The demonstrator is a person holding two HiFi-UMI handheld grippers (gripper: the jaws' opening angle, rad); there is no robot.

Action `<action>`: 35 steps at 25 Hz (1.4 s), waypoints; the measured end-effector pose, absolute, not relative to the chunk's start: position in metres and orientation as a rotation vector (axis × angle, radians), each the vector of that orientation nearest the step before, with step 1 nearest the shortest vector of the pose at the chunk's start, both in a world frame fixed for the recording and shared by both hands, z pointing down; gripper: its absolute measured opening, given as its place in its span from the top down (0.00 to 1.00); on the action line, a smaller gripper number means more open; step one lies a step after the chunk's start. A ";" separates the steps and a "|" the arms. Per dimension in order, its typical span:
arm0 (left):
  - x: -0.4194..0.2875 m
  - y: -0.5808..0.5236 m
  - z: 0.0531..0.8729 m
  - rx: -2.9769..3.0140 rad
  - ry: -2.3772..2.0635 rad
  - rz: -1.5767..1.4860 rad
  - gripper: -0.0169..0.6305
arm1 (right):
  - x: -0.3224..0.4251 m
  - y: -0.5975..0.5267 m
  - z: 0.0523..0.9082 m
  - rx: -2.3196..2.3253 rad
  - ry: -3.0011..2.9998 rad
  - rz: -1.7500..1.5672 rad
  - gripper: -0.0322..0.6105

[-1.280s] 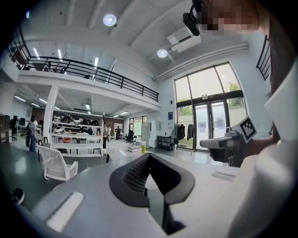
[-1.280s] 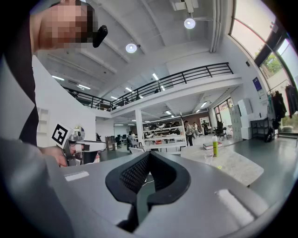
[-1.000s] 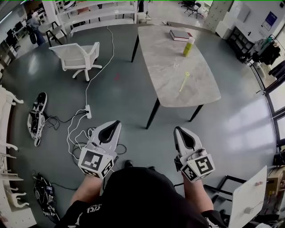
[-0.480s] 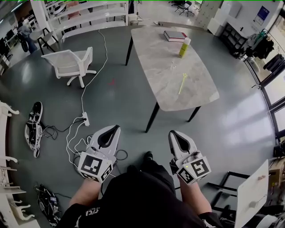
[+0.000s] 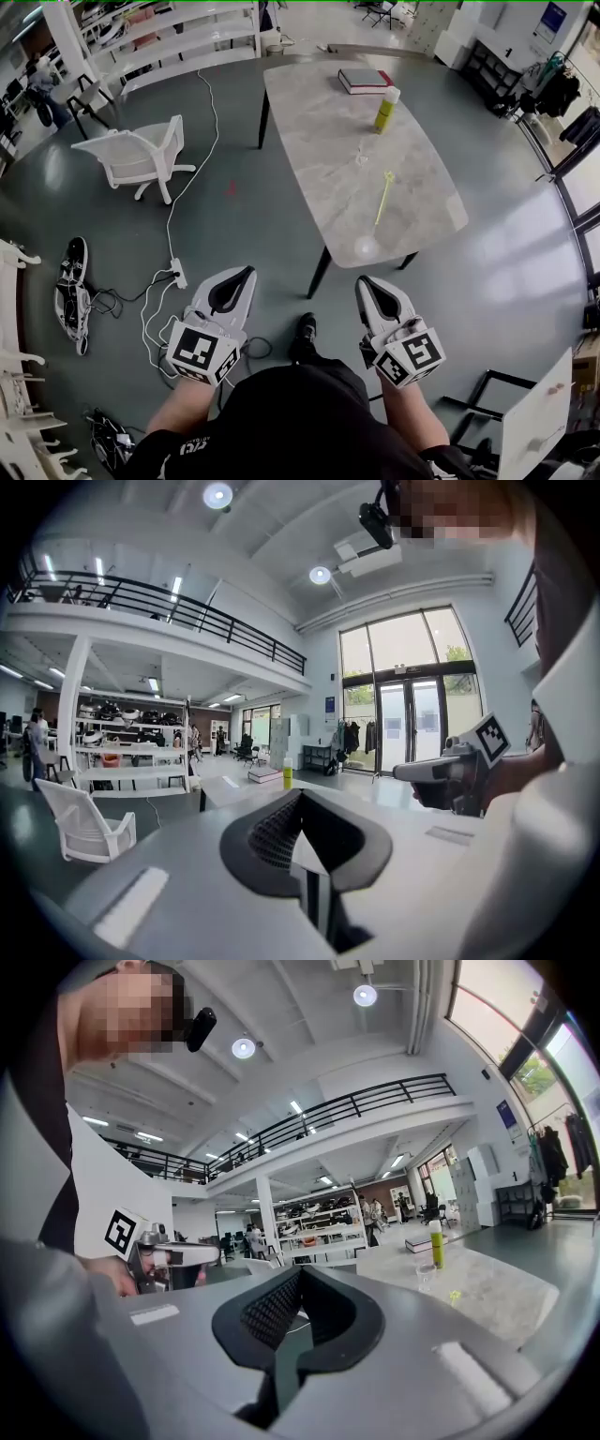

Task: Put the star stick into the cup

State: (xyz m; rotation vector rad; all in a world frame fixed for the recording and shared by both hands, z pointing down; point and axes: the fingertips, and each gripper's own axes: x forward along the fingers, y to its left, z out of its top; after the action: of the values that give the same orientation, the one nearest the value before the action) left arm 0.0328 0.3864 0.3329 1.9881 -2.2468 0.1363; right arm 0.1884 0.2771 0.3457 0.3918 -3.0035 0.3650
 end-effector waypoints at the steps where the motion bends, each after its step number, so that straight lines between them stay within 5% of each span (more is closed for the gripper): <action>1: 0.025 0.373 0.330 1.985 -2.253 0.136 0.98 | 0.182 0.264 0.346 0.393 -3.002 0.368 0.93; 35: -0.214 0.064 0.339 2.448 -1.752 0.136 0.98 | -0.034 0.029 0.359 1.067 -2.780 0.433 0.93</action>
State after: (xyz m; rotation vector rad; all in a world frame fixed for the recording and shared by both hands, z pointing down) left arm -0.2143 0.0639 0.3393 2.4476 -1.7522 0.1360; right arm -0.0341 0.0286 0.3594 1.0671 -2.7797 0.4326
